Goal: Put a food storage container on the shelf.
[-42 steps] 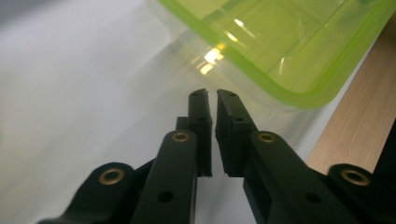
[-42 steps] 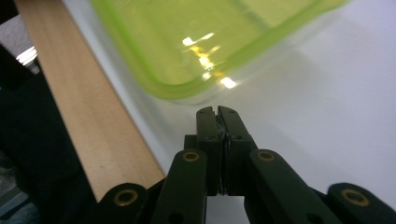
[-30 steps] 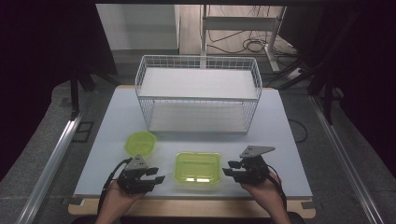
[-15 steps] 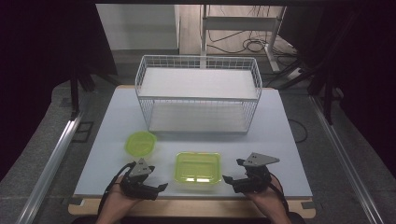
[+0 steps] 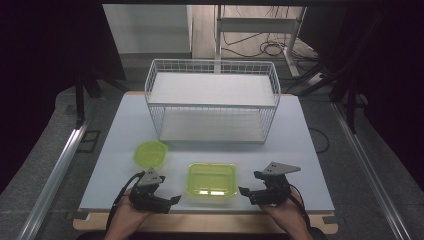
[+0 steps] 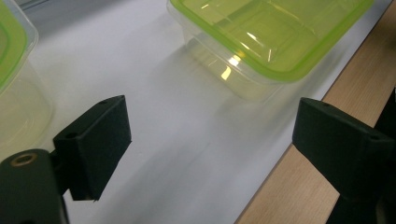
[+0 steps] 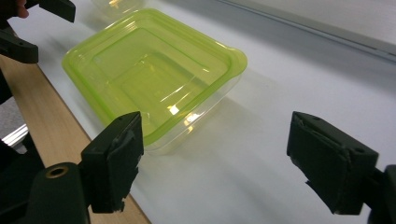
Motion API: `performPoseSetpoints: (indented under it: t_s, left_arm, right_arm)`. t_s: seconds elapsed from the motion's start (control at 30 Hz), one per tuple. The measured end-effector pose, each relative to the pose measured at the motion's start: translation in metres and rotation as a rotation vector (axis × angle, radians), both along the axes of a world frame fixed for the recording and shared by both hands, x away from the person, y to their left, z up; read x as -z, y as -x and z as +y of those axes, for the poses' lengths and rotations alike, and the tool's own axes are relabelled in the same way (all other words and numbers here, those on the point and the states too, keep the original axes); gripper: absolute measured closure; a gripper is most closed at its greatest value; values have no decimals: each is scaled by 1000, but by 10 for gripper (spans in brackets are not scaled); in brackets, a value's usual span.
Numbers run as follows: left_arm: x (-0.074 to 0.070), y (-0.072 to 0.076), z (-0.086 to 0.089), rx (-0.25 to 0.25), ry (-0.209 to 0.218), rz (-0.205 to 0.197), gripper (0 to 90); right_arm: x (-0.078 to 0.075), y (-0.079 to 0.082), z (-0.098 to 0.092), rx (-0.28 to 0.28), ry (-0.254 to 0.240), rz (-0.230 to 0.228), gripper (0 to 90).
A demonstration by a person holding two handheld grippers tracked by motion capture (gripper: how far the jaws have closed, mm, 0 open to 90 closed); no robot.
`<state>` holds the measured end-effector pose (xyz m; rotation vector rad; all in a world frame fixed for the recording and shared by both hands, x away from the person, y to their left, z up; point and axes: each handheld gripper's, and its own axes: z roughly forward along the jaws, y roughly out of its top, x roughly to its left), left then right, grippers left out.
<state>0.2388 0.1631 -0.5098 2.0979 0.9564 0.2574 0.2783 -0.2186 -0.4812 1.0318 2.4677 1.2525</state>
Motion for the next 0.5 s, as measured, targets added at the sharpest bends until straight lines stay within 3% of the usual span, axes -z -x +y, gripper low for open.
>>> performPoseSetpoints:
  t_s: [0.27,0.5]
  left_arm:
    - [-7,-4,-6,6,42,-23,177]
    - [-2,-3,-8,18,0,-28,178]
  right_arm:
    - [-5,0,9,-43,4,-5,255]
    - [-1,-8,16,-50,2,42,312]
